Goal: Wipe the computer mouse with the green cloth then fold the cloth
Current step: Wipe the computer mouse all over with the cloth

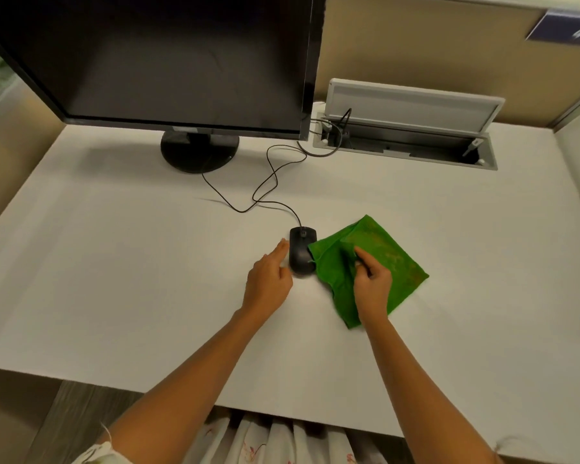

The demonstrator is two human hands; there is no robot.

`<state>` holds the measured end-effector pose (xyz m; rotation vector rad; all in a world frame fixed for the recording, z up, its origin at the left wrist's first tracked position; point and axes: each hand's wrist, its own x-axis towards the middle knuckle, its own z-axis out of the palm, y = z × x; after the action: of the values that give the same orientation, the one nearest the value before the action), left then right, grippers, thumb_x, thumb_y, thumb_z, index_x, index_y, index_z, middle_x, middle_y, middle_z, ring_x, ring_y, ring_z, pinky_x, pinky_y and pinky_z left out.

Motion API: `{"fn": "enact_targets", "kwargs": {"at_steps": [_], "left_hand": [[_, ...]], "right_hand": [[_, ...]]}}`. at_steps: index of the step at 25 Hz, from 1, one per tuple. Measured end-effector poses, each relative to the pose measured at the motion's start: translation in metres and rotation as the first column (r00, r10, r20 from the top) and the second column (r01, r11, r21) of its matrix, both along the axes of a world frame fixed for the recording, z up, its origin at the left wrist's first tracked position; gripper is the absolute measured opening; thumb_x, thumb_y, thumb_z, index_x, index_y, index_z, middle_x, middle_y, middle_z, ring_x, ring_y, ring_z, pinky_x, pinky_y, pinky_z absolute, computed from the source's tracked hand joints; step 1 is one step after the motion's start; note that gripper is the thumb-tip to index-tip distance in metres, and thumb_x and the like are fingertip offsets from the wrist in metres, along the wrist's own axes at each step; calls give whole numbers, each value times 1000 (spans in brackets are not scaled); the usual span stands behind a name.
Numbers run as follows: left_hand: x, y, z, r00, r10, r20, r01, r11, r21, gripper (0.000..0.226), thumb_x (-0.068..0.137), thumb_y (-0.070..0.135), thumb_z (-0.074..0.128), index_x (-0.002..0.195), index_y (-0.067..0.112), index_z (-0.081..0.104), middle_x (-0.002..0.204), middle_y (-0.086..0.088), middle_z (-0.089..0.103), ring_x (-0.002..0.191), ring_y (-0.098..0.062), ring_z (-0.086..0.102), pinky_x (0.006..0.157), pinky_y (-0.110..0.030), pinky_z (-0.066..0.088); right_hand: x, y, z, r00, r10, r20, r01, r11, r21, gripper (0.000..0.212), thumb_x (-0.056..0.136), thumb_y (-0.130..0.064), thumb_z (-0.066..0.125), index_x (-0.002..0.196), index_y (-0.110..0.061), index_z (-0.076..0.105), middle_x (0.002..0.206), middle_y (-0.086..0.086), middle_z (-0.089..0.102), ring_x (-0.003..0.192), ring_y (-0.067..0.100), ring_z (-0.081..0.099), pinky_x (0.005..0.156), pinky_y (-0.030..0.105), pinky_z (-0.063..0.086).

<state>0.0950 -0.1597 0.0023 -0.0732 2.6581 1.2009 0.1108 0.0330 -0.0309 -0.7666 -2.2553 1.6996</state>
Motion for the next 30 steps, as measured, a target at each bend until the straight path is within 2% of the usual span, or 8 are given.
{"fn": "enact_targets", "kwargs": {"at_steps": [5, 10, 13, 16, 18, 21, 25, 30], "left_hand": [[-29, -14, 3, 989, -70, 130, 72, 997, -13, 55, 92, 2, 40, 144, 20, 39, 132, -15, 58, 108, -31, 60, 93, -34, 47], [-43, -15, -2, 977, -152, 152, 152, 988, 15, 54, 91, 2, 40, 141, 23, 44, 107, -11, 69, 76, -17, 57, 73, -26, 46], [-44, -17, -4, 975, -169, 146, 168, 986, 25, 53, 92, 3, 42, 141, 22, 43, 110, -10, 69, 77, -19, 59, 73, -28, 48], [-42, -18, -8, 978, -174, 114, 170, 985, 41, 51, 93, 4, 44, 141, 21, 43, 100, -10, 69, 74, -18, 57, 70, -25, 48], [-46, -23, -13, 969, -210, 134, 205, 978, 50, 49, 95, 6, 44, 141, 23, 43, 88, -8, 66, 69, -15, 55, 64, -21, 43], [-53, -26, -17, 953, -265, 145, 258, 964, 66, 47, 95, 10, 45, 140, 24, 44, 78, -2, 62, 66, -13, 54, 63, -22, 41], [-53, -22, -14, 942, -299, 152, 291, 954, 73, 53, 91, 10, 48, 141, 24, 42, 107, -10, 71, 78, -21, 63, 71, -26, 47], [-57, -25, -17, 938, -323, 130, 318, 946, 59, 51, 94, 10, 47, 142, 24, 40, 128, -9, 63, 99, -26, 65, 87, -36, 53]], "right_hand": [[4, -34, 21, 988, 10, -155, -8, 1000, 10, 35, 93, 0, 50, 115, -20, 68, 82, -27, 70, 58, -6, 54, 59, 4, 45], [1, -73, 22, 948, 309, -73, -293, 941, 172, 29, 94, -9, 56, 121, -14, 65, 116, 4, 70, 94, -5, 64, 89, 20, 49], [-4, -75, 14, 986, 71, -149, -40, 979, 201, 26, 95, -15, 56, 119, -14, 66, 114, 3, 71, 92, 0, 65, 83, 22, 51], [-12, -79, 5, 1000, 9, 29, -15, 978, 210, 37, 96, -26, 55, 130, -13, 56, 145, 7, 47, 137, 20, 41, 113, 32, 32], [-24, -99, -4, 979, 77, 188, -135, 938, 318, 49, 95, -35, 53, 138, -13, 47, 152, 8, 35, 145, 23, 23, 118, 35, 14], [-27, -121, -13, 970, 68, 233, -170, 876, 451, 53, 97, -36, 50, 143, -14, 39, 155, 11, 30, 146, 25, 19, 121, 42, 15], [-11, -118, -25, 975, 199, 103, -219, 754, 619, 47, 93, -19, 58, 139, -13, 47, 151, 14, 36, 143, 30, 23, 114, 49, 32], [-7, -105, -25, 960, 276, 50, -241, 720, 651, 45, 88, -13, 66, 132, -16, 56, 146, 8, 45, 140, 28, 33, 102, 36, 48]]}}
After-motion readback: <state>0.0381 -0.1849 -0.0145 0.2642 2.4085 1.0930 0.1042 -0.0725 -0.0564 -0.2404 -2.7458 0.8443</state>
